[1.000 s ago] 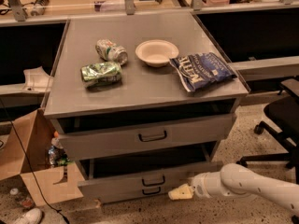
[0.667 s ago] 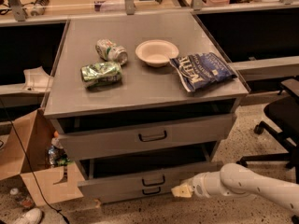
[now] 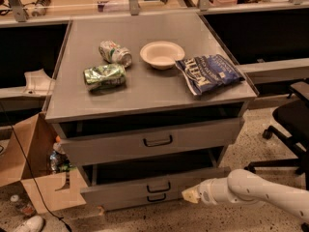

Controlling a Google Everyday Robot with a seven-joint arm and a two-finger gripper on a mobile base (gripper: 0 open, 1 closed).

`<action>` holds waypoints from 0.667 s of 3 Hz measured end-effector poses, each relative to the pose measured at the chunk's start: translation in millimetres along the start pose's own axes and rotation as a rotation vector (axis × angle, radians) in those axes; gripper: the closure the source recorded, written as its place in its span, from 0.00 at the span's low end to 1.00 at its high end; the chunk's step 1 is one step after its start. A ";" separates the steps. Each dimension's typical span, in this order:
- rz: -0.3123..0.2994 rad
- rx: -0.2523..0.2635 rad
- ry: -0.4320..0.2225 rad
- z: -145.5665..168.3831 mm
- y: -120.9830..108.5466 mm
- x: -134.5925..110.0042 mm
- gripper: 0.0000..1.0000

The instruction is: Close middle drawer

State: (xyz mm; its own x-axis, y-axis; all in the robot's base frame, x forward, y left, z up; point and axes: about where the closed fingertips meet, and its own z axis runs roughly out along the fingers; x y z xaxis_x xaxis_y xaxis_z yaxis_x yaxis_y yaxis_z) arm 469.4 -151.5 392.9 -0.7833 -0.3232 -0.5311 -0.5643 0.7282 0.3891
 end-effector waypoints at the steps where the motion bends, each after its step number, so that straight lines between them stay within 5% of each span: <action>1: -0.008 0.014 -0.016 4.1 -4.5 -14.3 1.00; 2: -0.022 0.023 -0.023 7.3 -7.6 -23.9 1.00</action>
Offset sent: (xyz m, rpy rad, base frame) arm 0.0380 0.0064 0.0079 -0.0218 -0.0615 -0.0069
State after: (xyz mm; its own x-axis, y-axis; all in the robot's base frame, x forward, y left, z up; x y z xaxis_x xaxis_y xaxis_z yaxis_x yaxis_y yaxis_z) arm 494.3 -144.8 397.2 -0.7644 -0.3250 -0.5568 -0.5747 0.7350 0.3599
